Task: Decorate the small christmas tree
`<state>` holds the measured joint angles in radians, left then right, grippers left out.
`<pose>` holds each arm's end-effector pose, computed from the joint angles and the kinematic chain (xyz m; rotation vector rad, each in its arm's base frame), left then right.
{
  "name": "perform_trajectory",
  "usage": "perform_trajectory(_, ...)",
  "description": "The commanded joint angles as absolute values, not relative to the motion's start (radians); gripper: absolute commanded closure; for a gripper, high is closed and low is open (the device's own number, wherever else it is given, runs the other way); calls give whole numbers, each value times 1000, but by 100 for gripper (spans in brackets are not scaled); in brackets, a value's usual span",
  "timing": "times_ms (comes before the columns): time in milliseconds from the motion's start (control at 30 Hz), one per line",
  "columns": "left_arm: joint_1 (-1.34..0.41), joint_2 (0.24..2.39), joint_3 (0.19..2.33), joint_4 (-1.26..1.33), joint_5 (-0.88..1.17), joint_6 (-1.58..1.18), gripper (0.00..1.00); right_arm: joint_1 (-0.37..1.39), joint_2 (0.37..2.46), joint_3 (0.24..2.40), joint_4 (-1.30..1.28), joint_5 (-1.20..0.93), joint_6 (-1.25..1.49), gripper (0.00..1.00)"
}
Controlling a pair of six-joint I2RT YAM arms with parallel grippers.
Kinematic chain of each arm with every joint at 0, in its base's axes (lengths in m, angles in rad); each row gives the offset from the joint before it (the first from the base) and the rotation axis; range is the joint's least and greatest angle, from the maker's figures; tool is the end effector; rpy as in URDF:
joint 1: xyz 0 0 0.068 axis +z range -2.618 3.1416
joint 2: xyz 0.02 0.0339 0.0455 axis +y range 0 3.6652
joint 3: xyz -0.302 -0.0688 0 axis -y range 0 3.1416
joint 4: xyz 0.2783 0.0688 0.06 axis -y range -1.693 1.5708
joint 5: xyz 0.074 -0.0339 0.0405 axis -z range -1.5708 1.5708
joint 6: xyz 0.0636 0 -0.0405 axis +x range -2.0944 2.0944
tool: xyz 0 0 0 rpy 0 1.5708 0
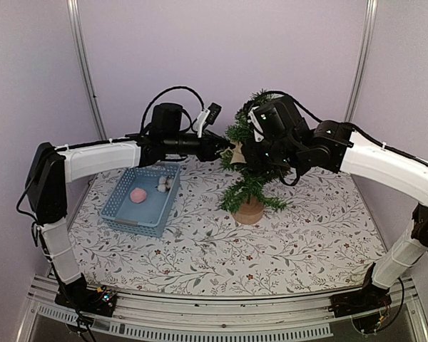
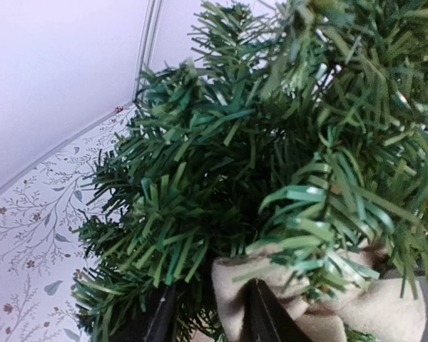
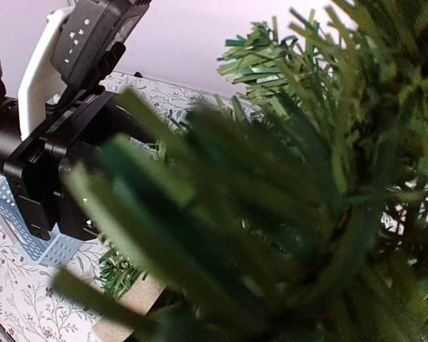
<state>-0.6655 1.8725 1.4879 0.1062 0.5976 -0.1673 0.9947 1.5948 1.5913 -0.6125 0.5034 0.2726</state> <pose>0.3806 -0.3442 0.3183 0.8974 1.7350 -1.1164 0.2500 0.3285 0.3995 -0.4782 2.0533 0.2070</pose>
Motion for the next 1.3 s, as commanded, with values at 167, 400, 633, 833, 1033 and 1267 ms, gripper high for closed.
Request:
perform_trajectory(167,-665,1765,1439,86,522,-164,39,1023,1523,1532,-539,470,245,63)
perform_trajectory(400,-645,1702,1389,78,517,-175,14,1031,1475,1502,-483,448,225,61)
perform_trajectory(633,-603,1639,1333,101,508,-207,1,1036,1416,1455,-417,386,205,58)
perform_trajectory(833,-514,1651,1335,134,582,-274,1,1036,1334,1396,-352,302,191,45)
perform_trajectory(1033,-430,1729,1351,154,629,-299,1,986,1202,1311,-382,278,322,40)
perform_trajectory(1267,-431,1833,1366,135,564,-296,1,831,997,1111,-531,214,619,41)
